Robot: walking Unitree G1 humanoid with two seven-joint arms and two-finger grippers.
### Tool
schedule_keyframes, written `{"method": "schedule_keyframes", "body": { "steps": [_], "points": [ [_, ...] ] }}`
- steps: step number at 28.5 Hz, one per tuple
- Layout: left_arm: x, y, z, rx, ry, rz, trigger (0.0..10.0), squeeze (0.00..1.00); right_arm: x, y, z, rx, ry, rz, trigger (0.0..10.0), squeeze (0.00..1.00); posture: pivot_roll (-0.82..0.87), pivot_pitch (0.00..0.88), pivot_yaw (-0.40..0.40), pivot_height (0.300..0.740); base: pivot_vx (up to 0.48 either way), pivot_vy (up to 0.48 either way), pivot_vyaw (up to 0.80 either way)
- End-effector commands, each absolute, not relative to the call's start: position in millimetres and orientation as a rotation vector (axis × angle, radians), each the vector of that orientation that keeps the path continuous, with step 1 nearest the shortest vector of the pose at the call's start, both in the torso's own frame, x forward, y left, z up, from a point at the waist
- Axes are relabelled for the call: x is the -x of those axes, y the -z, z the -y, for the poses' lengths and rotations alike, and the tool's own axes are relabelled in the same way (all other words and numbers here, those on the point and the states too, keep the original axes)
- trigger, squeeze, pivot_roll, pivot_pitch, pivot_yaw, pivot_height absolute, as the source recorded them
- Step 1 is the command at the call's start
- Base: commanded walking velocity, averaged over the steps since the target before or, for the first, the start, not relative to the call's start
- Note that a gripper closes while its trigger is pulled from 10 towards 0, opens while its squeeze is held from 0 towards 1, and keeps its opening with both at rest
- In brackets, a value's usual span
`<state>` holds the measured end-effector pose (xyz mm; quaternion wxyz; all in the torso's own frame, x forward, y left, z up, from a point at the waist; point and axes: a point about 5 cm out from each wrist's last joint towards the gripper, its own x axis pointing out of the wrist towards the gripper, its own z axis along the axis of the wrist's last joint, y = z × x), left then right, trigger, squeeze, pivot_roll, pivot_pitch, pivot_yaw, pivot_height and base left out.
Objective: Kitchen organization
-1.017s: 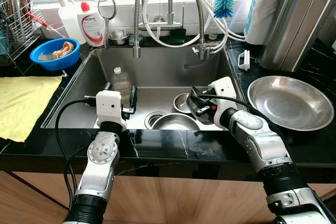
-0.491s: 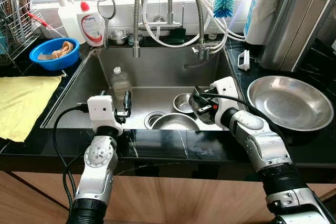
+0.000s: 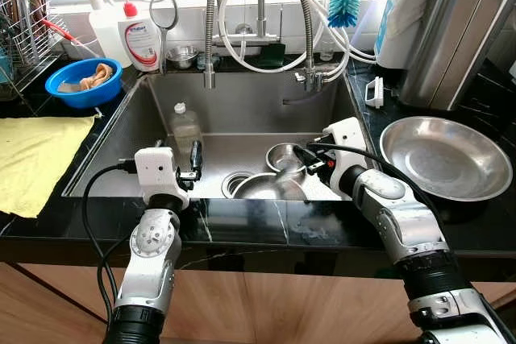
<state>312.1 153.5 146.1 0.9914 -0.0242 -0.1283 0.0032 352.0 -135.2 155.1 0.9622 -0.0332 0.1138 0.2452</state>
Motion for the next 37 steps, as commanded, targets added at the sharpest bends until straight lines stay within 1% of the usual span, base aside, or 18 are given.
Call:
{"method": "schedule_keyframes", "body": {
  "steps": [1, 5, 8, 11, 12, 17, 18, 19, 20, 21, 22, 23, 24, 28, 30, 34, 35, 37],
  "points": [
    [-311, -151, -157, 0.055, -0.015, 0.277, 10.0, 0.0, -356, -167, 133, 0.072, -0.496, -0.186, 10.0, 0.0, -0.09, 0.0, 0.048, 0.74, 0.0, 0.0, 0.0],
    [-312, -152, -156, 0.056, -0.015, 0.279, 10.0, 0.0, -357, -173, 135, 0.091, -0.459, -0.141, 10.0, 0.0, -0.09, 0.0, 0.05, 0.74, 0.0, 0.0, 0.0],
    [-312, -152, -156, 0.056, -0.016, 0.278, 10.0, 0.0, -359, -203, 141, 0.107, -0.387, -0.01, 10.0, 0.0, -0.1, 0.0, 0.051, 0.74, 0.0, 0.0, 0.0],
    [-312, -152, -157, 0.055, -0.016, 0.276, 10.0, 0.0, -358, -230, 153, 0.142, -0.295, 0.081, 10.0, 0.0, -0.1, 0.0, 0.051, 0.74, 0.0, 0.0, 0.0],
    [-312, -151, -157, 0.055, -0.014, 0.275, 10.0, 0.0, -355, -247, 162, 0.158, -0.237, 0.131, 10.0, 0.0, -0.11, 0.0, 0.058, 0.74, 0.0, 0.0, 0.0],
    [-313, -151, -154, 0.053, -0.002, 0.272, 10.0, 0.0, -347, -270, 183, 0.151, -0.088, 0.194, 10.0, 0.0, -0.13, 0.0, 0.065, 0.74, 0.0, 0.0, 0.0],
    [-313, -151, -152, 0.053, 0.004, 0.271, 10.0, 0.0, -343, -273, 201, 0.147, 0.026, 0.18, 10.0, 1.0, -0.13, 0.0, 0.065, 0.74, 0.0, 0.0, 0.0],
    [-313, -151, -152, 0.053, 0.004, 0.271, 10.0, 0.0, -343, -273, 201, 0.147, 0.026, 0.18, 10.0, 1.0, -0.13, 0.0, 0.065, 0.74, 0.0, 0.0, 0.0],
    [-314, -151, -152, 0.054, 0.007, 0.27, 10.0, 0.0, -341, -273, 209, 0.144, 0.072, 0.167, 10.0, 1.0, -0.14, 0.0, 0.068, 0.74, 0.0, 0.0, 0.0],
    [-314, -150, -150, 0.055, 0.01, 0.268, 10.0, 0.0, -336, -271, 220, 0.143, 0.129, 0.141, 10.0, 1.0, -0.14, 0.0, 0.069, 0.74, 0.0, 0.0, 0.0],
    [-315, -151, -149, 0.056, 0.017, 0.268, 10.0, 0.0, -332, -266, 238, 0.162, 0.207, 0.106, 10.0, 1.0, -0.14, 0.0, 0.069, 0.74, 0.0, 0.0, 0.0],
    [-315, -151, -149, 0.056, 0.017, 0.268, 10.0, 0.0, -332, -266, 238, 0.162, 0.207, 0.106, 10.0, 1.0, -0.14, 0.0, 0.069, 0.74, 0.0, 0.0, 0.0],
    [-315, -151, -148, 0.049, 0.025, 0.27, 10.0, 0.0, -329, -263, 252, 0.158, 0.271, 0.082, 10.0, 1.0, -0.14, 0.0, 0.069, 0.74, 0.0, 0.0, 0.0],
    [-315, -150, -147, 0.041, 0.032, 0.268, 10.0, 0.0, -315, -254, 290, 0.038, 0.466, 0.015, 10.0, 1.0, -0.15, 0.0, 0.064, 0.74, 0.0, 0.0, 0.0],
    [-315, -150, -147, 0.041, 0.031, 0.268, 10.0, 0.0, -312, -250, 292, 0.004, 0.483, -0.005, 10.0, 1.0, -0.15, 0.0, 0.064, 0.74, 0.0, 0.0, 0.0],
    [-314, -150, -146, 0.045, 0.033, 0.269, 10.0, 0.0, -304, -238, 295, -0.143, 0.511, -0.055, 10.0, 1.0, -0.15, 0.0, 0.059, 0.74, 0.0, 0.0, 0.0],
    [-314, -150, -146, 0.045, 0.033, 0.269, 10.0, 0.0, -304, -238, 295, -0.143, 0.511, -0.055, 10.0, 1.0, -0.15, 0.0, 0.059, 0.74, 0.0, 0.0, 0.0],
    [-314, -149, -145, 0.043, 0.041, 0.266, 10.0, 0.0, -303, -233, 294, -0.234, 0.5, -0.086, 10.0, 1.0, -0.15, 0.0, 0.061, 0.74, 0.0, 0.0, 0.0]
  ]
}}
